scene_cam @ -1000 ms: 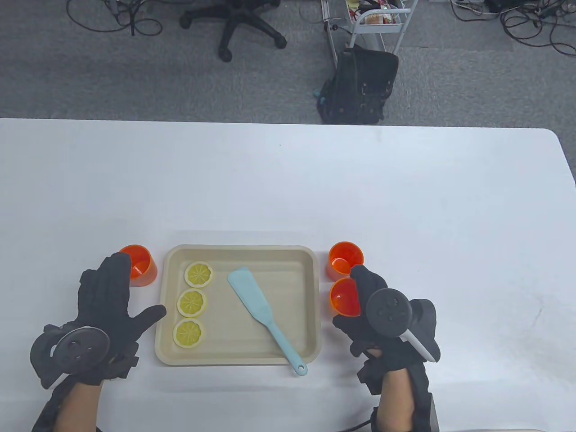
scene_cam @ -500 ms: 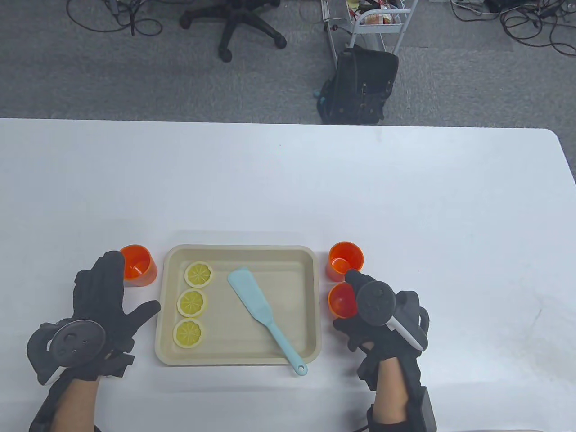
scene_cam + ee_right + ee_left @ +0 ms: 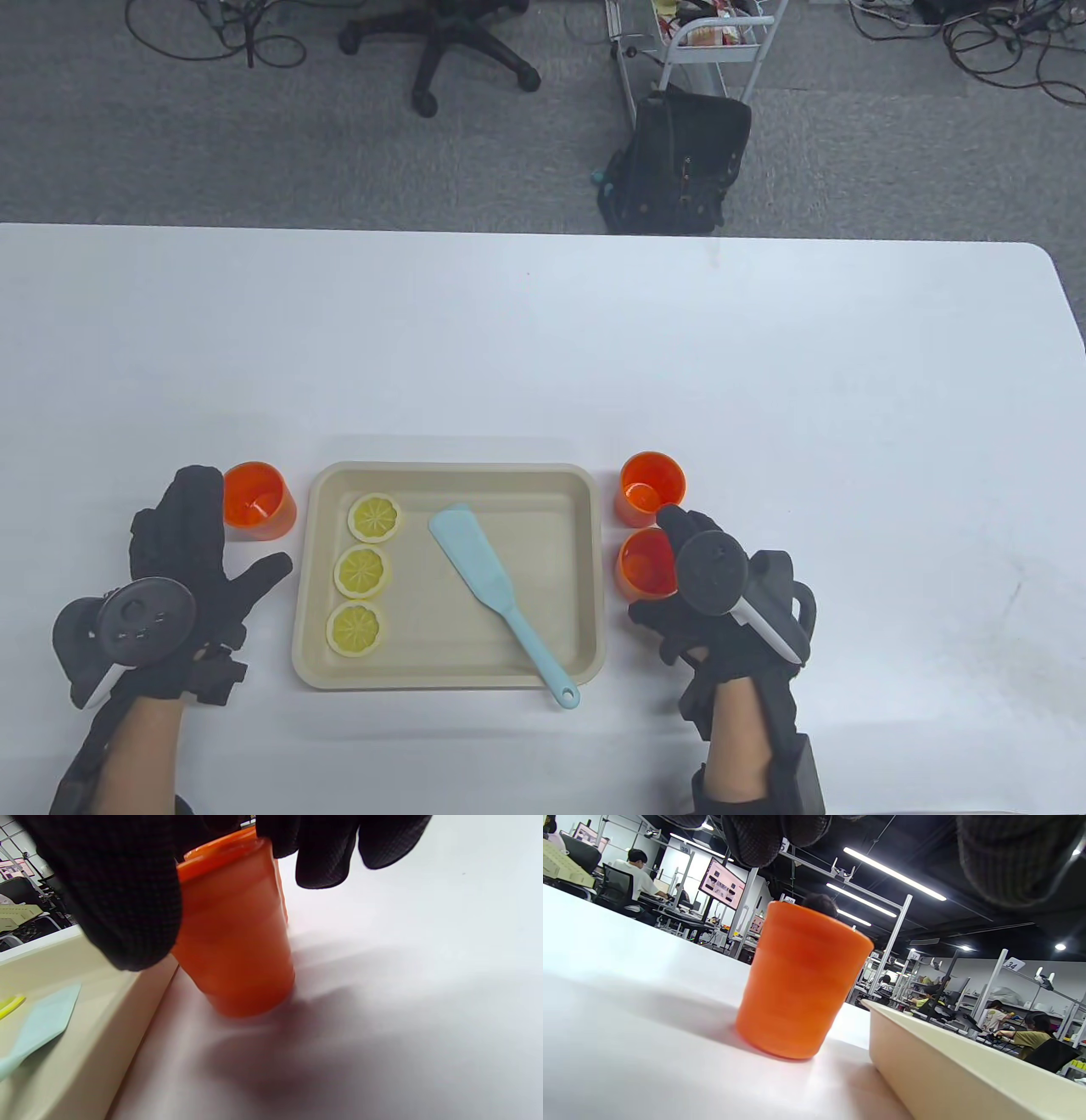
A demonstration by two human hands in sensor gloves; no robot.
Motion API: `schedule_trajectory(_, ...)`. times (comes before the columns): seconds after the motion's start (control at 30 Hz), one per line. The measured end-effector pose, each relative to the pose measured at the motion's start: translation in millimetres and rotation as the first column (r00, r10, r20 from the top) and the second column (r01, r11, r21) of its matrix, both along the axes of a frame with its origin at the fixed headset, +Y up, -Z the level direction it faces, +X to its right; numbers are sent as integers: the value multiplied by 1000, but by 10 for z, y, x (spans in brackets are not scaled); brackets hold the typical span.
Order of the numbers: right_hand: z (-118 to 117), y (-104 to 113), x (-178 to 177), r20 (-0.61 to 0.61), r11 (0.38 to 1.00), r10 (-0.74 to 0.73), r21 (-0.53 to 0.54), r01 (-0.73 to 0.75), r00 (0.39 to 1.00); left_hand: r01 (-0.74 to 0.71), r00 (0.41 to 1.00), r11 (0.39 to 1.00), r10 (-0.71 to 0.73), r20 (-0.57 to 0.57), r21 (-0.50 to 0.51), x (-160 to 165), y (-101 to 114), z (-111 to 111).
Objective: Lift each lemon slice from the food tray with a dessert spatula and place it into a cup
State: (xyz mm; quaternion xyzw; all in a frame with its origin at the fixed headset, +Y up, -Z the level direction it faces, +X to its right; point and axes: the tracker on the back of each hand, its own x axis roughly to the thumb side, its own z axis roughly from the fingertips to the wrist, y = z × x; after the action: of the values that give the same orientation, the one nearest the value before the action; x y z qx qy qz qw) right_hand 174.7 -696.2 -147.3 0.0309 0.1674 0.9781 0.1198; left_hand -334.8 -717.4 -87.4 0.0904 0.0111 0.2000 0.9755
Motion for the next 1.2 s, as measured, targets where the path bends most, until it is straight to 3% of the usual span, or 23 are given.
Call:
schedule_trajectory(0.4, 172, 358, -104, -16, 966, -29, 255, 32, 999, 64, 992, 985, -80, -93, -161, 12, -236, -207)
schedule_trajectory(0.8, 175, 300, -325, -73, 956, 26, 293, -4, 997, 34, 985, 974, -71, -156, -225, 51, -375, -316)
schedule_trajectory(1.2, 190, 294, -404, -98, 946, 33, 324, 1, 995, -17, 981, 989, -11, -192, -145, -48, -325, -271)
